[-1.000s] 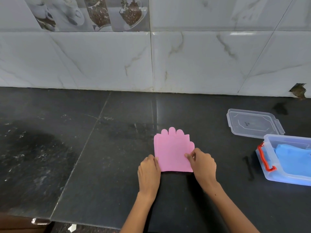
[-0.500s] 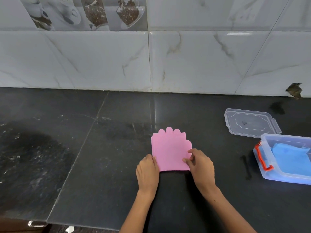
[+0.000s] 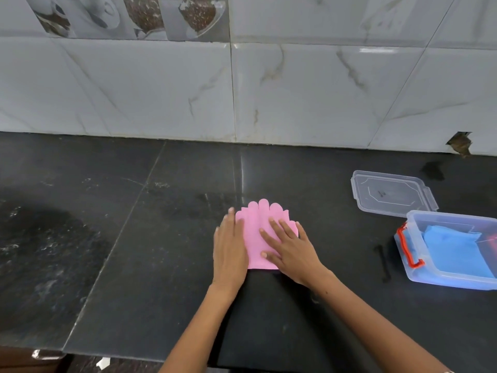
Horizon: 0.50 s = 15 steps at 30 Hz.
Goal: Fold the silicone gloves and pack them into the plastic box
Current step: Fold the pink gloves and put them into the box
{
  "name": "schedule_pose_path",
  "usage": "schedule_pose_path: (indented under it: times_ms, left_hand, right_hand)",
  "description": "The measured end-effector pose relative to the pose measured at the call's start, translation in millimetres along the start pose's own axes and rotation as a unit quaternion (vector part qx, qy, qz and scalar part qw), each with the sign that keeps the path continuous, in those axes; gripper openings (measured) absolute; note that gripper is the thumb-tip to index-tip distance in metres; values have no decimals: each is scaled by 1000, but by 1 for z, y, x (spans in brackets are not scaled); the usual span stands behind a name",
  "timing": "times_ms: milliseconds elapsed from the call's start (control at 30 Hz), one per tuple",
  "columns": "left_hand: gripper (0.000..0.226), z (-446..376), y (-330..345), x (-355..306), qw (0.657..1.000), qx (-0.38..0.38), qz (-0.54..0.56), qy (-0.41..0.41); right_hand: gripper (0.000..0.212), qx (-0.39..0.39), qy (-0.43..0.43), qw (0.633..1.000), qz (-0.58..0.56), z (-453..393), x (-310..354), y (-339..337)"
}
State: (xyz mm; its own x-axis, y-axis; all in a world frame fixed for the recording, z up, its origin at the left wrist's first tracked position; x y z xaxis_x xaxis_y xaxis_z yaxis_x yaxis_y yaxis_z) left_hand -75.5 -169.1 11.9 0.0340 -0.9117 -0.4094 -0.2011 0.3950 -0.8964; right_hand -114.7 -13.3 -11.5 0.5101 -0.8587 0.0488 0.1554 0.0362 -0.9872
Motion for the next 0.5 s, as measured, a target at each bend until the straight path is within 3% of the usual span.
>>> schedule_pose_path:
  times_ms: [100,233,400,500]
  left_hand:
    - [57,-35,10,1,968,89,-165,166]
    - [54,-73,13,14,898,190,-244,314]
    - [53,-97,6,14,859,314,-221,338]
    - [56,-105,1,11,871,341,-171,310]
  right_hand:
    - [60,9,-5,1000,4,0,-1,0]
    - [62,33,-8,999,5,0,0,-4]
    - [71,-28,-36,998,39,17,10,-12]
    - [61,-43,-90,994,48,30,23,-5]
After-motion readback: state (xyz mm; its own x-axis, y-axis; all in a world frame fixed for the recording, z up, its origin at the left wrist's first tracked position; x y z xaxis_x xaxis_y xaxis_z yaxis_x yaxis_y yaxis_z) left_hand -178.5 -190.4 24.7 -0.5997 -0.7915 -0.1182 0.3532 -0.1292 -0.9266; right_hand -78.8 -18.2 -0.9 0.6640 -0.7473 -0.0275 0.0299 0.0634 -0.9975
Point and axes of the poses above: each hand's wrist, its own z-axis away from the middle knuckle, its own y-axis out of the palm, x = y × z, the point moved 2 cm from there along -z, towards the middle knuckle, and after that the axes turned 2 degrees about y, right-handed, at the moved point
